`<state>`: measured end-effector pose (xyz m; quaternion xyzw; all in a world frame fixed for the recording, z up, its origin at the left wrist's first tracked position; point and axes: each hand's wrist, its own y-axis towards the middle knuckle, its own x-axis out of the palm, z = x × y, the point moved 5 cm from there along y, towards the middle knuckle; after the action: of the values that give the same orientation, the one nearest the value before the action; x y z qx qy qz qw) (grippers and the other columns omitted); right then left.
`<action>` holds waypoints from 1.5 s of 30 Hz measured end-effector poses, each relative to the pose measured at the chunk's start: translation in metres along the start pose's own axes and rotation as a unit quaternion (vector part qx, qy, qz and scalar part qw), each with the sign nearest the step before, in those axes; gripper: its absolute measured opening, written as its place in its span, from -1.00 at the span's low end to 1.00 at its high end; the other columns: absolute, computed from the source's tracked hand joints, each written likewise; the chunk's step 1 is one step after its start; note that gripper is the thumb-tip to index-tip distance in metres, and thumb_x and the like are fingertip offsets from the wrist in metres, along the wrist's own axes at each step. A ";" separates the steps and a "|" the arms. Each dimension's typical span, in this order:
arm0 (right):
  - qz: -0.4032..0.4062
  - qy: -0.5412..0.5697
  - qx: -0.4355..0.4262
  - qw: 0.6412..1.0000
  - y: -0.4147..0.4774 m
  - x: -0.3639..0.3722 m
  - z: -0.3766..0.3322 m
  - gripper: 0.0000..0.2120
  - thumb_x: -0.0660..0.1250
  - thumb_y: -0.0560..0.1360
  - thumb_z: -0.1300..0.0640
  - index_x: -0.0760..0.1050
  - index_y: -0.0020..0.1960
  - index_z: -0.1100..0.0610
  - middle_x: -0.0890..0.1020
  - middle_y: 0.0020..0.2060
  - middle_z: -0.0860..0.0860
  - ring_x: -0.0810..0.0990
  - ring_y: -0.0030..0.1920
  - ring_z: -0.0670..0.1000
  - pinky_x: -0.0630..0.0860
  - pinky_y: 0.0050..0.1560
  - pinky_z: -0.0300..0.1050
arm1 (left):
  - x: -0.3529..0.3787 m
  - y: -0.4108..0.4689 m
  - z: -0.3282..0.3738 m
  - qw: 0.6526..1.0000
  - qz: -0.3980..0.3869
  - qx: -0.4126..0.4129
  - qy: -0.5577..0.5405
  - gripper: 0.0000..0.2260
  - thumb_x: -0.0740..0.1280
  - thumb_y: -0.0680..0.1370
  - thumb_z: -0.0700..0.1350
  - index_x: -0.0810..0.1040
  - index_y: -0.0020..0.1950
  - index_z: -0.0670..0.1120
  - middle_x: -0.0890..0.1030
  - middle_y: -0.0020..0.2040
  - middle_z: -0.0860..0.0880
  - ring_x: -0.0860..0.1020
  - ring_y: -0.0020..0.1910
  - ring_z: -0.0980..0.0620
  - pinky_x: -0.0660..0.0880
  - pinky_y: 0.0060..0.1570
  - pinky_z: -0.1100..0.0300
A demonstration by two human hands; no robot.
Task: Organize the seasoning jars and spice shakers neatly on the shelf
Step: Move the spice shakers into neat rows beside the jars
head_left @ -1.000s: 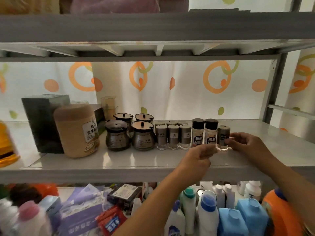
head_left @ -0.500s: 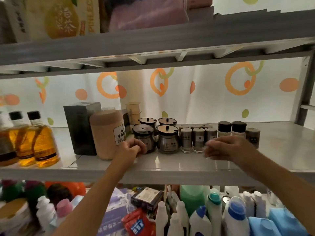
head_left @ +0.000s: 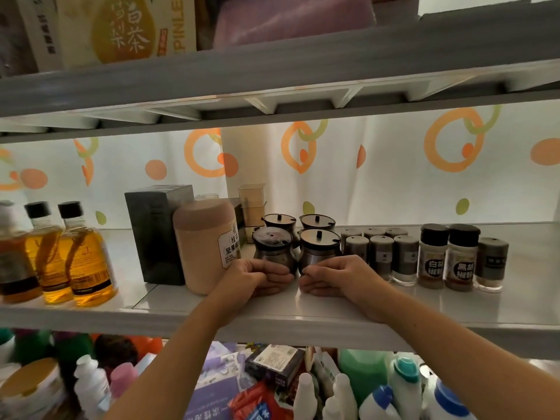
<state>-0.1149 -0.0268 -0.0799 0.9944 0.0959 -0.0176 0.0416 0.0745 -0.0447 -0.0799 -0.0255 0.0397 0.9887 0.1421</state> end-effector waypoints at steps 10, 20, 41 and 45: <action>-0.002 0.018 0.002 1.000 0.004 -0.001 0.003 -0.82 0.39 0.51 0.17 0.64 0.03 0.26 0.72 -0.08 0.17 0.70 0.01 0.13 0.61 0.11 -0.02 | 0.000 0.005 -0.002 1.000 -0.025 -0.009 -0.005 -0.65 0.11 0.54 -0.45 0.60 0.15 -0.25 0.69 0.05 -0.18 0.65 0.10 -0.05 0.58 0.10 0.17; -0.077 -0.074 0.001 0.994 -0.053 -0.070 -0.023 -0.70 0.29 0.54 0.12 0.57 0.19 0.25 0.70 0.06 0.13 0.67 0.11 0.09 0.59 0.15 -0.05 | 0.055 -0.006 0.030 0.986 -0.160 0.050 0.004 -0.63 0.08 0.56 -0.43 0.52 0.27 -0.21 0.63 0.20 -0.13 0.59 0.22 -0.03 0.51 0.23 0.13; 0.018 -0.018 0.004 1.000 -0.052 -0.142 0.000 -0.65 0.37 0.41 0.08 0.60 0.12 0.26 0.71 0.01 0.18 0.68 0.08 0.13 0.62 0.08 -0.08 | 0.128 0.029 0.007 0.982 -0.188 0.004 -0.028 -0.72 0.15 0.62 -0.29 0.53 0.27 -0.24 0.64 0.19 -0.16 0.58 0.23 -0.07 0.44 0.33 0.03; 0.021 -0.008 0.002 1.000 -0.049 -0.143 0.002 -0.64 0.37 0.39 0.08 0.60 0.11 0.26 0.71 0.01 0.18 0.68 0.08 0.12 0.63 0.06 -0.09 | 0.125 0.035 0.004 0.984 -0.172 0.004 -0.045 -0.72 0.15 0.62 -0.30 0.54 0.26 -0.23 0.64 0.18 -0.16 0.59 0.23 -0.08 0.41 0.35 -0.01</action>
<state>-0.2648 -0.0066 -0.0797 0.9961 0.0746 -0.0248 0.0405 -0.0557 -0.0424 -0.0808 0.0126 0.0321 0.9495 0.3120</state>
